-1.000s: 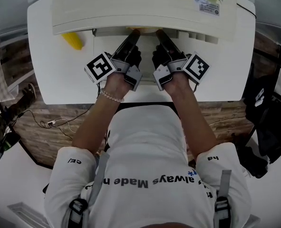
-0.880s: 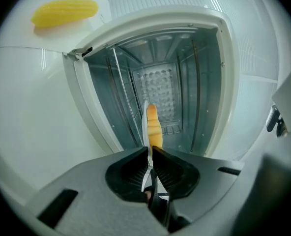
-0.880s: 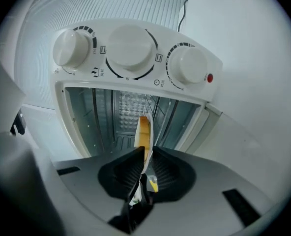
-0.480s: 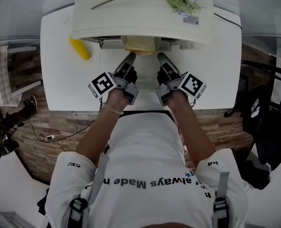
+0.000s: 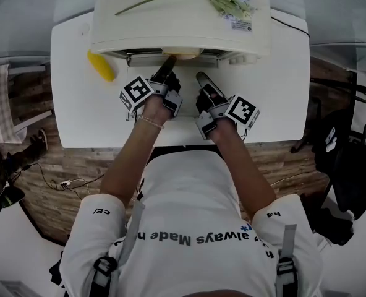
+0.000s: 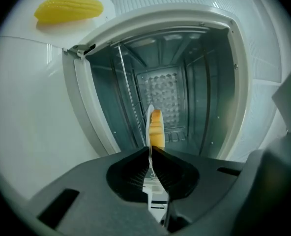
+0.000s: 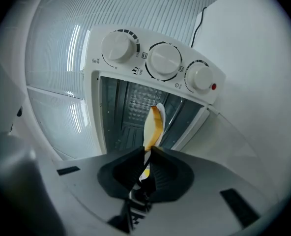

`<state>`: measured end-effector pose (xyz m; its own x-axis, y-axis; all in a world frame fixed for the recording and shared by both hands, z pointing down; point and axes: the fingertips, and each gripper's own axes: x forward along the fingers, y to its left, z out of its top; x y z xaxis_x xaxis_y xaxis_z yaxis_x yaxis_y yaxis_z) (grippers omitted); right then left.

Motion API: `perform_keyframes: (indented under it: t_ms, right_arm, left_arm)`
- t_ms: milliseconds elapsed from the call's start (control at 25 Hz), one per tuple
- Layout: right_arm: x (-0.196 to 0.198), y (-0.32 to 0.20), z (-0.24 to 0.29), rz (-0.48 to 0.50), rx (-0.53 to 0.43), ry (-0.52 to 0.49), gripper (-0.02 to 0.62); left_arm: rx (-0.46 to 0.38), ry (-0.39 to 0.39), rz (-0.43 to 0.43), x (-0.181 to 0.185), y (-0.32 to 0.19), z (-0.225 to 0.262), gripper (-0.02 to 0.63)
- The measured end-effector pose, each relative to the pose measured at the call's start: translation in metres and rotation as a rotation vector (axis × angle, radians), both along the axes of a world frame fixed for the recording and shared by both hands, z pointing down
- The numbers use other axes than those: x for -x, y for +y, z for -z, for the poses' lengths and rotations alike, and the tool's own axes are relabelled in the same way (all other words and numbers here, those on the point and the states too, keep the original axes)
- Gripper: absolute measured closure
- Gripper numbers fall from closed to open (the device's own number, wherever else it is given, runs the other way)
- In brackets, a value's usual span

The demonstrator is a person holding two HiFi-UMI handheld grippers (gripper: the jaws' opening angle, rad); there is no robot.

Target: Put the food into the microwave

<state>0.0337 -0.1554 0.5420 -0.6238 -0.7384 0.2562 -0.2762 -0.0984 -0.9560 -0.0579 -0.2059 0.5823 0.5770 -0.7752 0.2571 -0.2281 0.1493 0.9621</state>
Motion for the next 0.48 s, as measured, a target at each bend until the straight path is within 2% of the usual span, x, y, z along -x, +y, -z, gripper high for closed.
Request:
perform_keyframes:
  t_ms: [200, 320, 480]
  right_arm:
    - [-0.005, 0.002, 0.004, -0.007, -0.008, 0.008, 0.571]
    - [-0.011, 0.003, 0.008, -0.008, -0.02, 0.033, 0.571]
    - [-0.019, 0.004, 0.021, 0.014, -0.077, 0.106, 0.571]
  left_arm:
    - [-0.012, 0.003, -0.004, -0.004, -0.009, 0.0, 0.578]
    - [-0.027, -0.052, -0.029, -0.003, -0.002, 0.006, 0.474]
    - [-0.026, -0.117, -0.044, 0.007, 0.021, 0.013, 0.456]
